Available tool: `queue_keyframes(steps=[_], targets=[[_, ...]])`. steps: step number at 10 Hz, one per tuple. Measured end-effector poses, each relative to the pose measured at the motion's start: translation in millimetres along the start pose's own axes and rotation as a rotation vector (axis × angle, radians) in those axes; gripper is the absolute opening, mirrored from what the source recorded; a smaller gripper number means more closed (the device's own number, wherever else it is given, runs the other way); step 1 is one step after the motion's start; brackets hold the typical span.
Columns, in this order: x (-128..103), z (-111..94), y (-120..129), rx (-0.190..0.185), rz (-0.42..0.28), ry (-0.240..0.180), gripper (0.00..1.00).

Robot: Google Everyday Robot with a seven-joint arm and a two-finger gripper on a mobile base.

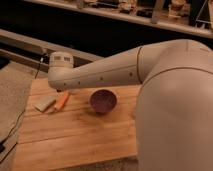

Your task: Place the eraser in the ceramic cup

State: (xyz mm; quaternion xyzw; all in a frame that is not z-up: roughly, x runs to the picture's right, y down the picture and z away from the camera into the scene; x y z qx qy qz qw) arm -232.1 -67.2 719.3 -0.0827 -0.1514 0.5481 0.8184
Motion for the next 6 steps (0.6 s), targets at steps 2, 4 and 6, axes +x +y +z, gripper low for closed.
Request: queue_keyframes(steps=[2, 4, 6], targets=[[-10.7, 6.7, -4.0, 0.005, -0.001, -0.021, 0.0], [-11.9, 17.4, -9.4, 0.006, 0.008, -0.024, 0.0], [-10.6, 31.9, -19.4, 0.012, 0.011, -0.024, 0.0]])
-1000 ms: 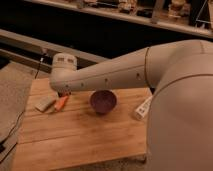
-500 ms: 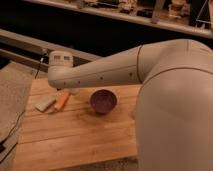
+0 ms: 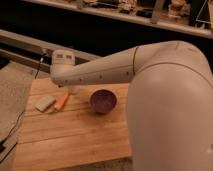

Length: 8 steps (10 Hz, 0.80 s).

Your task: Place the eraser in the ceramic cup

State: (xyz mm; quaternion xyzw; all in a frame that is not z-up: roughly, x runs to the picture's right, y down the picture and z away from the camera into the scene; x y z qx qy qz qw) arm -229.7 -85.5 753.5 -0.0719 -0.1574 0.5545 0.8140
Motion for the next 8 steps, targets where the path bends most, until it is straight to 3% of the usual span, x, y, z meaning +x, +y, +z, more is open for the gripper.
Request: queue_keyframes(steps=[3, 8], targets=[[0.2, 26.1, -22.3, 0.021, -0.014, 0.005, 0.0], [-22.4, 44.5, -35.3, 0.04, -0.032, -0.033, 0.0]])
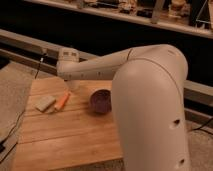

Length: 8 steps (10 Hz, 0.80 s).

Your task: Place the eraser in the ceramic cup

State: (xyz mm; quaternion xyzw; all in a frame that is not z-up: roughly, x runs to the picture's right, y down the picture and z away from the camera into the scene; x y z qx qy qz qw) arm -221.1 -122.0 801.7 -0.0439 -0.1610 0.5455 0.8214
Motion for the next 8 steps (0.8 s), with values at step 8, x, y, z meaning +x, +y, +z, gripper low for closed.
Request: queue_keyframes(steps=[8], targets=[[-19.7, -0.6, -1.2, -0.014, -0.007, -0.061, 0.0]])
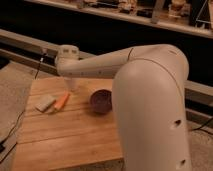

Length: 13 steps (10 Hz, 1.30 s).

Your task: Place the eraser in the ceramic cup

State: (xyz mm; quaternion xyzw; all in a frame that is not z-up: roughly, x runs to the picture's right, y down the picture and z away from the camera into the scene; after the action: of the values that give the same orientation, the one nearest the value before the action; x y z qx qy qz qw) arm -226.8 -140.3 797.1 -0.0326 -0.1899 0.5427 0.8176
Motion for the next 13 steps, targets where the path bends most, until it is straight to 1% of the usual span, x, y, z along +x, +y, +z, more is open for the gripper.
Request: queue_keyframes(steps=[7, 10, 11, 12, 13], targets=[[6.7, 28.3, -10.6, 0.016, 0.012, 0.001, 0.0], [5.7, 33.9, -13.1, 0.025, 0.008, 0.002, 0.0], [5.0, 34.3, -13.9, 0.029, 0.008, 0.002, 0.02], [4.5, 34.7, -15.3, 0.034, 0.009, 0.003, 0.1], [4.4, 34.6, -15.5, 0.036, 0.015, 0.005, 0.22]])
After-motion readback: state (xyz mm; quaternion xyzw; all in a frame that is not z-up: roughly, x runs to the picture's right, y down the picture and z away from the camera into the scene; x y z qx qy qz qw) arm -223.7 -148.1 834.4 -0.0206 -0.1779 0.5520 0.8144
